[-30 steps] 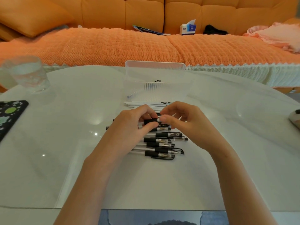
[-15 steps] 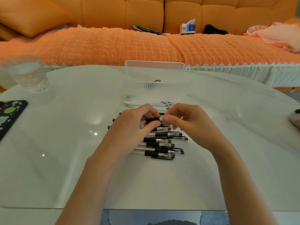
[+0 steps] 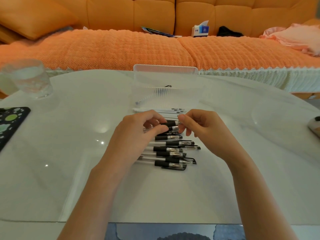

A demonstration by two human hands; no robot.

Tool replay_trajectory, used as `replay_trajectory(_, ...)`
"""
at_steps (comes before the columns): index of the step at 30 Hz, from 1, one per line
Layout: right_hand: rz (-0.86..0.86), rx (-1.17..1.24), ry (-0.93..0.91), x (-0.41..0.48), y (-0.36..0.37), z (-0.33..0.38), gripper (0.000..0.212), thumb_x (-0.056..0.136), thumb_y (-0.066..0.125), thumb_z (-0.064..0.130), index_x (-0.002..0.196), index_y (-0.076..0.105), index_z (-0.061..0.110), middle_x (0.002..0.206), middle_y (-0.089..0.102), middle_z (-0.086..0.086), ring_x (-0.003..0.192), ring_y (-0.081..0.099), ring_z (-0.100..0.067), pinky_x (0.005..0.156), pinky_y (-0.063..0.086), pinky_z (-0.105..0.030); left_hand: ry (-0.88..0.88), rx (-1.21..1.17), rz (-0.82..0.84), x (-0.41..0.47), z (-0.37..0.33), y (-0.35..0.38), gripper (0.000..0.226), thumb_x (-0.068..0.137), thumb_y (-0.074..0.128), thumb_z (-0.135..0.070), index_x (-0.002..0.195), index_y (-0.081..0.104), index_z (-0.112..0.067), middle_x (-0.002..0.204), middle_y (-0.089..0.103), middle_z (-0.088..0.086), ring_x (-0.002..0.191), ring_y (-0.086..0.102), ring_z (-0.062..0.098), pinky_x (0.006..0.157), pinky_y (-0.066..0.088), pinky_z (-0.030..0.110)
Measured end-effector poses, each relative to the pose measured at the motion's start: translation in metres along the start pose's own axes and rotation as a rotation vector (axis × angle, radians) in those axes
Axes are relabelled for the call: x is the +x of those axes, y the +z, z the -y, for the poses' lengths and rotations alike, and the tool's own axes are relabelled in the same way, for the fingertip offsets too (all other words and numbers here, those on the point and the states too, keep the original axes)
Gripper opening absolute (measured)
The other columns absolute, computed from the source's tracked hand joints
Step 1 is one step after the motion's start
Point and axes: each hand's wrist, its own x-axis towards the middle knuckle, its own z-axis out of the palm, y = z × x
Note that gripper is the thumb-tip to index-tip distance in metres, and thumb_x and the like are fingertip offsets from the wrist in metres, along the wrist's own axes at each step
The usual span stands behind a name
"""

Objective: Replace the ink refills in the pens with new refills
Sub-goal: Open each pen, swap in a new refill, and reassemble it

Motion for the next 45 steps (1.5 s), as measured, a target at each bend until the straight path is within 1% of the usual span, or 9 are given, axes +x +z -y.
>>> replay_trajectory(4, -0.022, 0.011, -0.006, 0.001, -0.001, 0.000, 0.030, 0.093, 0.051, 0.037, 0.076, 0.066, 0.018, 0.074, 0.070, 0.005, 0.064, 0.059, -0.003, 0.063, 0.043, -0.016, 0.041, 0.035, -0.043, 0.000, -0.004, 0.001, 0.016, 0.074, 0.074, -0.037, 0.087, 0.064, -0.036, 0.079, 0.060, -0.020, 0.078, 0.055, 0.000, 0.066, 0.038, 0.016)
replay_trajectory(8, -0.051, 0.028, -0.002, 0.002, -0.001, -0.001, 0.027, 0.093, 0.051, 0.037, 0.078, 0.066, 0.020, 0.076, 0.070, 0.004, 0.064, 0.060, -0.004, 0.065, 0.042, -0.019, 0.009, 0.023, 0.053, -0.002, -0.004, 0.001, 0.031, 0.083, 0.047, -0.058, 0.100, 0.064, -0.038, 0.085, 0.066, -0.020, 0.080, 0.061, 0.001, 0.079, 0.051, 0.029)
replay_trajectory(12, -0.045, 0.016, 0.004, 0.002, 0.000, 0.000, 0.026, 0.093, 0.052, 0.037, 0.080, 0.066, 0.019, 0.076, 0.070, 0.005, 0.064, 0.060, -0.003, 0.064, 0.044, -0.021, -0.008, 0.040, 0.009, 0.000, 0.001, 0.001, 0.005, 0.085, 0.062, -0.038, 0.087, 0.067, -0.038, 0.077, 0.067, -0.021, 0.077, 0.060, -0.005, 0.076, 0.048, 0.023)
replay_trajectory(15, -0.029, 0.010, 0.004, 0.002, 0.001, -0.001, 0.023, 0.093, 0.052, 0.035, 0.082, 0.065, 0.019, 0.075, 0.070, 0.005, 0.064, 0.060, -0.004, 0.062, 0.046, -0.023, -0.018, 0.040, -0.072, 0.001, 0.001, -0.001, 0.009, 0.075, 0.075, -0.035, 0.081, 0.068, -0.039, 0.072, 0.063, -0.023, 0.075, 0.055, -0.011, 0.066, 0.039, 0.013)
replay_trajectory(27, -0.026, -0.097, 0.077, -0.016, -0.023, -0.007, 0.020, 0.077, 0.067, 0.044, 0.075, 0.068, 0.024, 0.072, 0.067, 0.013, 0.062, 0.053, -0.001, 0.062, 0.042, -0.015, 0.036, -0.068, -0.026, 0.001, 0.004, -0.006, 0.008, 0.079, 0.072, -0.028, 0.083, 0.070, -0.034, 0.075, 0.062, -0.015, 0.070, 0.053, -0.002, 0.061, 0.037, 0.006)
replay_trajectory(33, 0.170, -0.259, 0.190, -0.021, -0.024, -0.015, 0.016, 0.069, 0.081, 0.027, 0.077, 0.066, 0.027, 0.076, 0.064, 0.010, 0.065, 0.047, -0.009, 0.060, 0.038, -0.017, 0.060, -0.030, -0.060, 0.003, 0.008, -0.009, 0.011, 0.082, 0.069, -0.026, 0.092, 0.073, -0.028, 0.085, 0.061, -0.014, 0.072, 0.054, 0.000, 0.065, 0.038, 0.004)
replay_trajectory(38, 0.176, -0.312, 0.165, -0.020, -0.022, -0.016, 0.012, 0.073, 0.078, 0.024, 0.076, 0.067, 0.028, 0.078, 0.063, 0.010, 0.067, 0.048, -0.008, 0.061, 0.037, -0.016, 0.053, -0.022, -0.059, 0.004, 0.008, -0.009, 0.010, 0.082, 0.069, -0.025, 0.091, 0.072, -0.028, 0.086, 0.061, -0.015, 0.071, 0.056, 0.002, 0.066, 0.039, 0.005)
replay_trajectory(42, 0.110, -0.216, 0.078, -0.020, -0.029, -0.012, 0.003, 0.082, 0.069, 0.029, 0.081, 0.069, 0.025, 0.078, 0.070, 0.010, 0.075, 0.062, -0.001, 0.067, 0.046, -0.016, 0.048, -0.034, -0.035, 0.003, 0.008, -0.009, 0.010, 0.081, 0.069, -0.027, 0.088, 0.072, -0.033, 0.086, 0.060, -0.016, 0.073, 0.057, 0.004, 0.070, 0.042, 0.013)
replay_trajectory(45, 0.073, -0.028, 0.068, -0.020, -0.031, -0.006, 0.003, 0.087, 0.065, 0.020, 0.086, 0.066, 0.017, 0.077, 0.072, 0.002, 0.071, 0.068, -0.011, 0.069, 0.053, -0.024, 0.052, -0.034, -0.024, 0.002, 0.007, -0.010, 0.010, 0.081, 0.069, -0.028, 0.086, 0.071, -0.036, 0.087, 0.060, -0.018, 0.076, 0.056, 0.004, 0.074, 0.044, 0.016)
